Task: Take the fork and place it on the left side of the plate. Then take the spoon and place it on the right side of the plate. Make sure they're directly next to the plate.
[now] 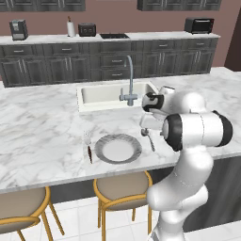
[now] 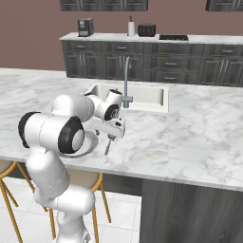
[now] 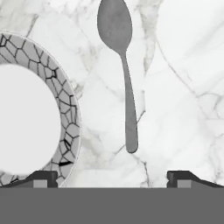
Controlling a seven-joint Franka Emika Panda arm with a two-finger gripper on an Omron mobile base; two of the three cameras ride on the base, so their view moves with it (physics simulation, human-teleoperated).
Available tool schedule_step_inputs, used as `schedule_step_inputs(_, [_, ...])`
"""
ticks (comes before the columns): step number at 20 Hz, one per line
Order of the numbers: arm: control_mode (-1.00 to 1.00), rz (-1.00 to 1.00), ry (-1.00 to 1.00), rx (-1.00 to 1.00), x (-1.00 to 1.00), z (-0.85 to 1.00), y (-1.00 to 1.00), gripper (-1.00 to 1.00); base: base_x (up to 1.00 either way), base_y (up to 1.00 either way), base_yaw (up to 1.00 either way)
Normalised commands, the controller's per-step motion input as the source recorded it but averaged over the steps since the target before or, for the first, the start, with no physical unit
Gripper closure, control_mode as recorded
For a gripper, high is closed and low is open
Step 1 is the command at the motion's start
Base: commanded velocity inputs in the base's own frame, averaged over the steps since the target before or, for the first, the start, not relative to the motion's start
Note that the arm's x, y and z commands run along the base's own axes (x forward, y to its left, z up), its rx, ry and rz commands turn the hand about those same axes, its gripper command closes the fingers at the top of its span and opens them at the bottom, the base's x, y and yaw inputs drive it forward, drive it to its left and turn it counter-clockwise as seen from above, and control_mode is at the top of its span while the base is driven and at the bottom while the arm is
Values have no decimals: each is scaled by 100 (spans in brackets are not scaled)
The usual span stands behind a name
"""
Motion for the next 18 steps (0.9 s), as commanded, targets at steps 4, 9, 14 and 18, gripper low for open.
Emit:
schedule_step_inputs(4, [-100,0,-2,-14,-63,24,1,-100,0,0,0])
schedule_step_inputs(9, [-100,0,-2,-13,-65,28,4,-100,0,0,0])
schedule_step_inputs(14, [-100,0,-6,-6,-73,25,4,-100,0,0,0])
schedule_step_inputs(18, [-100,-2,-12,0,-84,16,5,-100,0,0,0])
